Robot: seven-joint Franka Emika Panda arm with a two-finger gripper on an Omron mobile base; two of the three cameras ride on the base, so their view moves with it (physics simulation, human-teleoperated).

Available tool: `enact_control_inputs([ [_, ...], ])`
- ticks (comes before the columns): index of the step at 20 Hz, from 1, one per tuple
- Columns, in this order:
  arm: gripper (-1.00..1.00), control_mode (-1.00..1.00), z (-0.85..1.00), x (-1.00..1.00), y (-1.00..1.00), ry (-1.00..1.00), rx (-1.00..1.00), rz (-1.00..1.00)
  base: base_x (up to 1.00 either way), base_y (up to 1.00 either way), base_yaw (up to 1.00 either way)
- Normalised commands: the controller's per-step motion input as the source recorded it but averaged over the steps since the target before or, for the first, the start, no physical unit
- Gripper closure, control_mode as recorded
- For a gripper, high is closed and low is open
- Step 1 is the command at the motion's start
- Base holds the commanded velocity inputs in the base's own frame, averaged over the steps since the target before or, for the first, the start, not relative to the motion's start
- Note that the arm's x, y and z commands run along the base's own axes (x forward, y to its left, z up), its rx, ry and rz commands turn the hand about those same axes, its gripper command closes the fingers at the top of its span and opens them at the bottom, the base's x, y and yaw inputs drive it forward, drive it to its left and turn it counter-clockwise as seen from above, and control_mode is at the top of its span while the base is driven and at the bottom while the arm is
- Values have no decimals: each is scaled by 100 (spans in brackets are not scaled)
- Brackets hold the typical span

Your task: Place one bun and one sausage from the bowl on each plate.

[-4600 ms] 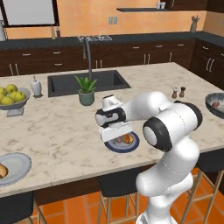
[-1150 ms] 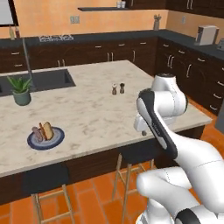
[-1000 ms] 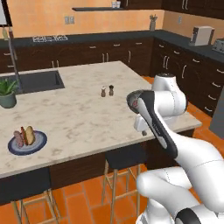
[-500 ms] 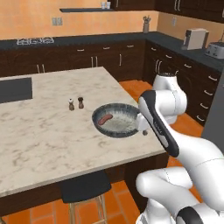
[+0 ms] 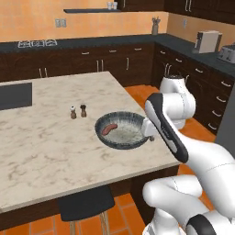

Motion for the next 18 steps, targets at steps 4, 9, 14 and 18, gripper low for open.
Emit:
enact_control_inputs([
  [4,-100,-100,0,6,5,0,0,0,0,0,0],
  [9,-100,-100,0,96,69,-3,0,3,0,0,0],
  [14,-100,-100,3,100,40,-14,10,-1,0,0,0],
  [18,-100,-100,-21,100,48,-15,16,-8,0,0,0],
])
